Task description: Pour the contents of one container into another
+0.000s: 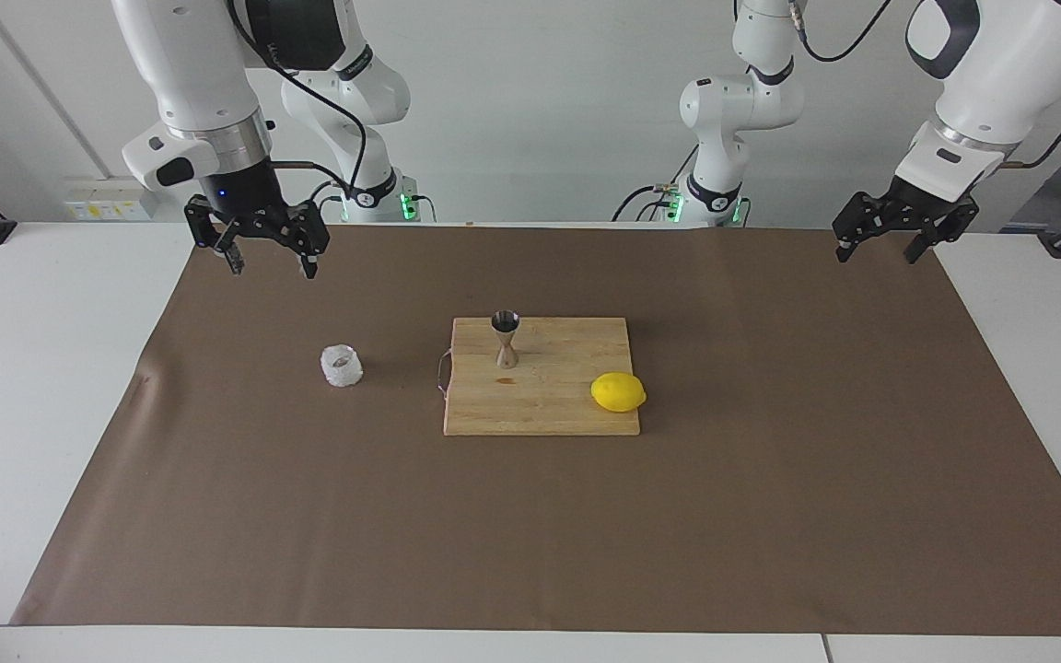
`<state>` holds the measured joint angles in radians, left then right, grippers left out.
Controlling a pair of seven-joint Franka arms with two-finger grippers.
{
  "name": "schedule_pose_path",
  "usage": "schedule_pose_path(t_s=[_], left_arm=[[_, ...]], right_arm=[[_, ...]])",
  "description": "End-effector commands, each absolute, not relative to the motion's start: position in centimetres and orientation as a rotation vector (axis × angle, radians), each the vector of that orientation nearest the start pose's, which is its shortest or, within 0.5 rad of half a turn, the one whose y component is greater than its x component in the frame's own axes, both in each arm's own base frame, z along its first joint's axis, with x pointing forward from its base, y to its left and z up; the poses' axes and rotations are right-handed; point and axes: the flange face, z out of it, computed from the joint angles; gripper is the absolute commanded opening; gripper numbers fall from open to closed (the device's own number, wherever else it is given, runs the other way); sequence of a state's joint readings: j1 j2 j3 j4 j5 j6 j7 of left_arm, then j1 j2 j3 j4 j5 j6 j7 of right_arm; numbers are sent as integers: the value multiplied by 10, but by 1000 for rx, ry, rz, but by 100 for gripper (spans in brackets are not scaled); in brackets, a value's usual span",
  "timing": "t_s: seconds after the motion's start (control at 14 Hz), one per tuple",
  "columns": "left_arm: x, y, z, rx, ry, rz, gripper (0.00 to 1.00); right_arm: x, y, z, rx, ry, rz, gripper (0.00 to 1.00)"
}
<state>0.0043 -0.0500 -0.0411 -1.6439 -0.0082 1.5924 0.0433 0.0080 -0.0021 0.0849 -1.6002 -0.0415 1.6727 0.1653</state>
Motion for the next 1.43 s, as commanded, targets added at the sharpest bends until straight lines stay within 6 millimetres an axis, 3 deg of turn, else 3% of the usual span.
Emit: schedule_pose_path(t_s=[0.0, 0.86, 1.36], left_arm=[[535, -21, 619, -3152, 130, 19, 100], [535, -21, 620, -3152, 130, 17, 100], [535, -21, 620, -3151, 130, 17, 100]], right_arm=[[554, 46, 623, -3192, 150, -40, 100], [552, 40, 622, -3187, 174, -36, 100], [541, 9, 628, -3186, 189, 20, 100]])
